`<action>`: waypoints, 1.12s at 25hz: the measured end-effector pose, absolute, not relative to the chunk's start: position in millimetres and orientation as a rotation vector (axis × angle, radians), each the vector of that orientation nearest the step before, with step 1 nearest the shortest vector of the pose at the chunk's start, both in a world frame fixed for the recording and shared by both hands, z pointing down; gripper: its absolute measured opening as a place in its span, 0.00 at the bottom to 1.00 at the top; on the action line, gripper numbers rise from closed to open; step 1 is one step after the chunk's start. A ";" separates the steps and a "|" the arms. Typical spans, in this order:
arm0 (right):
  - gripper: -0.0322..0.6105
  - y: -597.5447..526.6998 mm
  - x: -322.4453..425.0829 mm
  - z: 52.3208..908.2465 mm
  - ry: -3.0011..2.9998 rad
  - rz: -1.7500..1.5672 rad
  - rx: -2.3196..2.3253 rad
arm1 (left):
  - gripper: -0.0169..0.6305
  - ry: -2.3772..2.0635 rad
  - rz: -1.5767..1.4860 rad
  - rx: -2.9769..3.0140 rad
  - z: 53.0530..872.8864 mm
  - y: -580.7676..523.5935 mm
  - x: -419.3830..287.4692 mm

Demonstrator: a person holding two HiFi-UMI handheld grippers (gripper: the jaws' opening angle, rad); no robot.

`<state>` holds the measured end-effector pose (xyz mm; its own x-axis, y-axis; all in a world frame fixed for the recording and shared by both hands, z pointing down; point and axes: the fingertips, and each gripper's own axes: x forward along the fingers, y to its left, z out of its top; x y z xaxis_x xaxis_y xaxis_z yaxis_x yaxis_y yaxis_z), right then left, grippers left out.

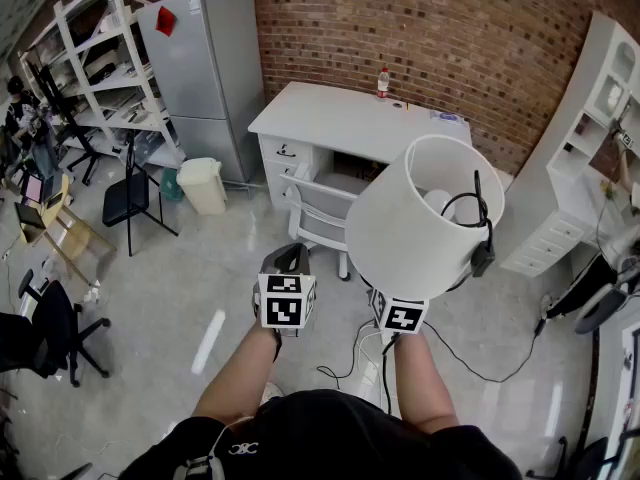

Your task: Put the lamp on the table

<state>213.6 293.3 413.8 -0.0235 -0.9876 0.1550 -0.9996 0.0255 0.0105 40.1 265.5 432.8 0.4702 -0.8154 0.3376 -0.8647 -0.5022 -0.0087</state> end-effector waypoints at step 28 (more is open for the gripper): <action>0.23 240.4 163.1 428.2 -2.313 0.150 1.920 | 0.02 -1.613 0.427 2.378 461.5 240.9 -7.0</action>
